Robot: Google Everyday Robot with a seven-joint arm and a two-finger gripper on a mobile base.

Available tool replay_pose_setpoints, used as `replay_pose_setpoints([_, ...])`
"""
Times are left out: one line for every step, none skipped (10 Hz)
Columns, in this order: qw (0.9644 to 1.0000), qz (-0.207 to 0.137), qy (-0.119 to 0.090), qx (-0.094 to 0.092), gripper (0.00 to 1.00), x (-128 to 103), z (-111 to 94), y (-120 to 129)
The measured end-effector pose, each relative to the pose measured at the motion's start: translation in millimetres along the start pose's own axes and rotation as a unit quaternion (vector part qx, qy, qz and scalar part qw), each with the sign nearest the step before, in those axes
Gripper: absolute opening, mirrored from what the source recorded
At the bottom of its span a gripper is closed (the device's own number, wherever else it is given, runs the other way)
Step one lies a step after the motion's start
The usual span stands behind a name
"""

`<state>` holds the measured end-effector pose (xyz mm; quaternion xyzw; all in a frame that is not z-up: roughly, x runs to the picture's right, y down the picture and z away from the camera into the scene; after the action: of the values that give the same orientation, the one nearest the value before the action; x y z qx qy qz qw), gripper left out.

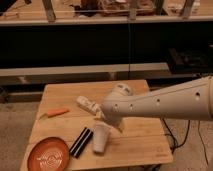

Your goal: Push the eraser across the table

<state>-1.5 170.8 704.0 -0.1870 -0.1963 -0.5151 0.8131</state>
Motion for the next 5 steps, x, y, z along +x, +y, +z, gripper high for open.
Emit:
replay_pose_setpoints([0.9998, -0.014, -0.011, 0.004, 0.59, -11.6, 1.4, -12.1])
replay_pose_setpoints([0.9995, -0.026, -0.019, 0.007, 0.51, -21.5, 2.7, -21.3])
replay_pose_setpoints([0.9988, -0.039, -0.028, 0.010, 0.41, -33.3, 4.5, -30.5])
replay_pose_setpoints([0.9977, -0.055, -0.037, 0.014, 0.29, -46.0, 6.7, -38.8])
replay_pose_setpoints([0.9968, -0.064, -0.044, 0.016, 0.21, -54.5, 9.6, -42.7])
